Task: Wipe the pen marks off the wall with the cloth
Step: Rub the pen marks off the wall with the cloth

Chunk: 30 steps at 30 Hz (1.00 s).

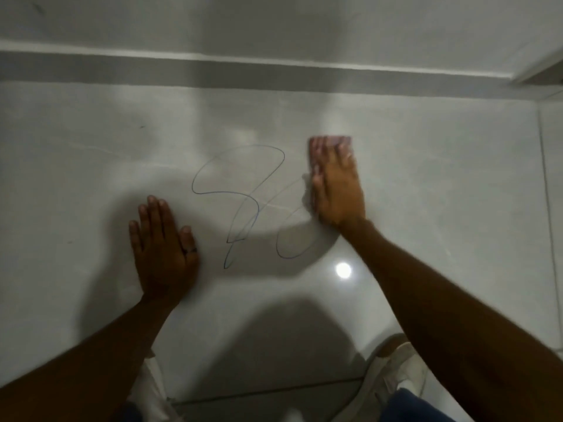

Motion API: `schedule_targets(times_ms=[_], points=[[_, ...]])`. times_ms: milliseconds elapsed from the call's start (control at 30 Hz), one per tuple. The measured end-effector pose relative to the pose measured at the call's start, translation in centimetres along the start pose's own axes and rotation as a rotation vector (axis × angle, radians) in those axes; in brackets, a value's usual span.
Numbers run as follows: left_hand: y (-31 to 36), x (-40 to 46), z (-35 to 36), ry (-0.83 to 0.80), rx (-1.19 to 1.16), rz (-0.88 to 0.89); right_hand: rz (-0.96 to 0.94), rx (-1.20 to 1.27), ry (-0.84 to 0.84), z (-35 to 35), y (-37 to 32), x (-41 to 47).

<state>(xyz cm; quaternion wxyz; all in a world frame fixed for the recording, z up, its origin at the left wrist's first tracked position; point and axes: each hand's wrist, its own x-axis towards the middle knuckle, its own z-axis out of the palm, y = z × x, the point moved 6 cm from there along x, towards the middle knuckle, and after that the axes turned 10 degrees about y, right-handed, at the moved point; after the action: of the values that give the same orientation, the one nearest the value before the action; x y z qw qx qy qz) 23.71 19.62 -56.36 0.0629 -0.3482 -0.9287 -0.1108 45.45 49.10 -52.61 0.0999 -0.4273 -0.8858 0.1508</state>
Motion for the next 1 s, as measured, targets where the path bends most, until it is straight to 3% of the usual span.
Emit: schedule_targets(times_ms=[67, 100, 133, 233, 267, 300, 400, 433, 467, 567, 600, 767, 833, 900, 1000], points=[[-0.1, 0.0, 0.0, 0.012, 0.004, 0.005, -0.274, -0.022, -0.094, 0.8, -0.7, -3.5], [-0.2, 0.0, 0.0, 0.012, 0.009, 0.003, -0.306, -0.028, -0.08, 0.7, 0.2, -3.9], [-0.3, 0.0, 0.0, 0.014, 0.009, 0.001, -0.227, -0.033, -0.027, 0.1, 1.4, -3.2], [0.0, 0.0, -0.1, 0.021, 0.007, 0.005, 0.371, -0.05, 0.169, -1.5, 5.7, -1.2], [0.0, 0.0, -0.1, 0.025, 0.006, 0.004, 0.457, -0.049, 0.182, -1.2, 5.6, -1.0], [0.0, 0.1, 0.0, 0.028, 0.005, 0.005, 0.398, -0.055, 0.153, -0.6, 4.3, -0.7], [-0.1, -0.1, 0.1, 0.025, 0.0, 0.014, -0.202, -0.06, -0.061, 1.5, -0.1, -2.1], [-0.1, 0.0, 0.1, 0.023, 0.0, 0.014, -0.307, -0.067, -0.089, 1.3, -0.2, -2.3], [-0.1, 0.1, 0.1, 0.019, -0.005, 0.012, -0.293, -0.081, -0.079, 1.0, 0.3, -2.3], [0.0, 0.1, -0.2, 0.023, -0.011, 0.0, 0.112, -0.112, 0.037, 0.0, 1.3, -4.0], [0.2, 0.0, -0.3, 0.024, -0.013, 0.0, 0.075, -0.114, 0.036, 0.3, 0.0, -5.8], [0.3, 0.2, -0.4, 0.001, -0.036, -0.007, -0.878, 0.088, -0.379, 3.8, -6.2, -20.9], [0.4, 0.2, -0.6, 0.019, -0.034, -0.008, -1.058, 0.099, -0.432, 4.2, -5.1, -21.0], [0.5, 0.1, -0.8, 0.04, -0.016, 0.002, -1.009, 0.118, -0.414, 4.3, -4.4, -18.3], [0.6, 0.1, -0.9, 0.045, 0.007, 0.016, -0.559, 0.002, -0.169, 3.1, -2.1, -12.8]])
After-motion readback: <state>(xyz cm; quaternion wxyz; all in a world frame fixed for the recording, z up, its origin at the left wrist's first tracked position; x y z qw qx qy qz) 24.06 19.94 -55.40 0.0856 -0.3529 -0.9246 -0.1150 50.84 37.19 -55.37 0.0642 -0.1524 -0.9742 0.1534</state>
